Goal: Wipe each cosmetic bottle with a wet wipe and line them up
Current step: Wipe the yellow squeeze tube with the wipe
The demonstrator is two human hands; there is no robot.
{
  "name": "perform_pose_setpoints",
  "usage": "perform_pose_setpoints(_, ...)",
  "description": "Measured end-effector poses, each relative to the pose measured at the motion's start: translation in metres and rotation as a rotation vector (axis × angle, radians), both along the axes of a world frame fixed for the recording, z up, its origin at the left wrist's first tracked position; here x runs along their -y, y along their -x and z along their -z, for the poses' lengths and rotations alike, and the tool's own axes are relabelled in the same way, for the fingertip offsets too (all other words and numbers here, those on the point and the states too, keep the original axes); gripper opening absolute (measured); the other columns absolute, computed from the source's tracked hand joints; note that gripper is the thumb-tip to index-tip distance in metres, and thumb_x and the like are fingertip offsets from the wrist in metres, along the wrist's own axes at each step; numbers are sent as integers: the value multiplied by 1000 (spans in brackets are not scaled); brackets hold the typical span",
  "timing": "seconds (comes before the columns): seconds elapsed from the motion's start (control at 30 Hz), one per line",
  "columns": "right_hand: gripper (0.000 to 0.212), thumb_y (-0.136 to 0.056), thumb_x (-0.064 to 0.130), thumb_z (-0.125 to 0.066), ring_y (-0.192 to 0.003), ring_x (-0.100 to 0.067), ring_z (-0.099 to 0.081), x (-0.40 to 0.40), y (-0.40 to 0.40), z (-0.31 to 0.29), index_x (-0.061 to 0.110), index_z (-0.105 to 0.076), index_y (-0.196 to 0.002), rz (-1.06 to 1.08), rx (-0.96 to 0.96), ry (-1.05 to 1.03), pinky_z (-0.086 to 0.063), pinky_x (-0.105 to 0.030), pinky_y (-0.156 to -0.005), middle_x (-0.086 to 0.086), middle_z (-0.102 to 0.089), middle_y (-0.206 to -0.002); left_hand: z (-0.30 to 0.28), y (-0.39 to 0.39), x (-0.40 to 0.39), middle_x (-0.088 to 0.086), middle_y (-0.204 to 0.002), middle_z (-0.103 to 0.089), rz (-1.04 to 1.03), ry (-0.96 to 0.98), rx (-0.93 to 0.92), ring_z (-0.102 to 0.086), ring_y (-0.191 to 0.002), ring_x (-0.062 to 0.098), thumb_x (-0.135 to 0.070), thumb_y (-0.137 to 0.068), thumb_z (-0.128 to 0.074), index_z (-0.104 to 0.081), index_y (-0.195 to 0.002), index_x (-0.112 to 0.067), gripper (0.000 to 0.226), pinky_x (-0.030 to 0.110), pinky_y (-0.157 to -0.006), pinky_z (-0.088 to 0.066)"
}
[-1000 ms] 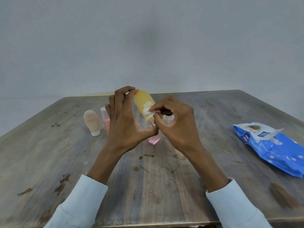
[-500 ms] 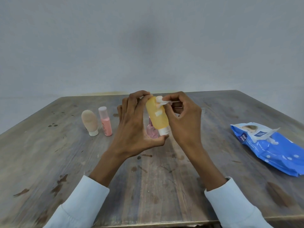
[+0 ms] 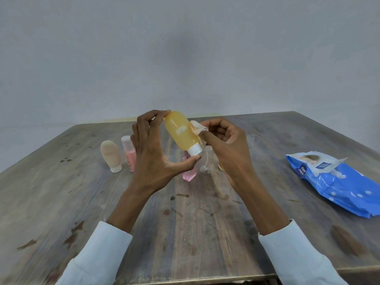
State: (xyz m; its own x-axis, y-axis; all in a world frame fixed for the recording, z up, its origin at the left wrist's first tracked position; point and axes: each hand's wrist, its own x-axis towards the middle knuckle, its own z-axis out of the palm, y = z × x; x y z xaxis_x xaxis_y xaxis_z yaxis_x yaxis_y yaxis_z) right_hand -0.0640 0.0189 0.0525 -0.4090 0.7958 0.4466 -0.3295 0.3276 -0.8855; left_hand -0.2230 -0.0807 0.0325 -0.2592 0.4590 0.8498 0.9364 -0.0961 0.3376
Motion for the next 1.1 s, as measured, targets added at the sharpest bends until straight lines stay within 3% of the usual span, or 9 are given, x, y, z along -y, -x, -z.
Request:
perform_pose_setpoints(0.17, 11, -95, 1, -75, -87, -10, -75, 4, 0, -1, 12, -78, -97, 12, -3, -137, -60, -22, -78, 2, -80, -96, 3, 3, -2, 0, -139, -42, 13, 55, 20, -45, -126, 23, -59, -66, -92, -45, -151, -15, 107, 49, -103, -46)
perform_pose_setpoints(0.47, 11, -96, -1, -74, -90, -11, -77, 3, 3, 2, 8, -78, -102, -14, -4, -210, -60, -22, -78, -1, -81, -99, 2, 6, -1, 2, -142, -39, 120, 57, 18, -51, -115, 22, -35, -69, -99, -26, -164, -13, 122, 42, -95, -52)
perform_pose_setpoints(0.53, 10, -96, 1, -76, -90, -10, -76, 2, 3, 3, 7, -78, -103, -48, -13, -172, -59, -21, -80, -1, -81, -99, 2, 5, -1, 2, -142, -39, 137, 70, 16, -52, -115, 19, -36, -70, -99, -29, -162, -14, 118, 34, -94, -51)
perform_pose_setpoints(0.63, 15, -97, 1, -75, -100, -21, -76, -1, 2, 3, 3, -76, -111, -196, -67, -11, -61, -32, -91, -8, -80, -105, 0, 2, 1, -3, -150, -40, 209, 90, 113, -56, -119, 13, -36, -71, -98, -31, -161, -19, 114, 21, -88, -47)
perform_pose_setpoints(0.77, 15, -97, -1, -72, -100, -20, -73, -2, 0, 0, 9, -74, -108, -342, -251, 219, -61, -32, -93, -4, -77, -101, -7, 6, 4, -15, -159, -45, 406, 153, 343, -57, -130, 16, -39, -71, -93, -29, -161, -34, 111, 42, -94, -54)
perform_pose_setpoints(0.83, 17, -98, -2, -71, -97, -18, -73, -5, -1, -1, 12, -73, -107, -306, -302, 243, -60, -33, -91, -2, -77, -100, -11, 11, 8, -12, -163, -46, 545, 187, 468, -52, -140, 24, -33, -72, -89, -29, -163, -33, 109, 58, -103, -50)
perform_pose_setpoints(0.87, 18, -98, -2, -70, -95, -17, -73, -6, -1, -1, 13, -73, -108, -266, -314, 231, -60, -32, -90, -1, -77, -99, -13, 13, 10, -10, -164, -45, 597, 205, 512, -50, -145, 24, -27, -73, -88, -28, -164, -31, 109, 59, -106, -49)
perform_pose_setpoints(1.0, 28, -99, 0, -71, -94, -13, -71, -3, -2, -3, 13, -71, -123, -55, -243, 46, -61, -27, -79, -3, -74, -106, -17, 18, 15, -4, -170, -40, 710, 288, 553, -37, -157, 20, 3, -78, -81, -21, -167, -24, 111, 32, -108, -50)
perform_pose_setpoints(1.1, 27, -99, 3, -72, -101, -13, -74, 2, -1, -2, 17, -75, -122, 62, -151, -138, -64, -32, -82, 0, -77, -114, -17, 20, 15, -3, -171, -38, 755, 322, 543, -34, -159, 21, 11, -77, -74, -20, -168, -23, 111, 33, -111, -50)
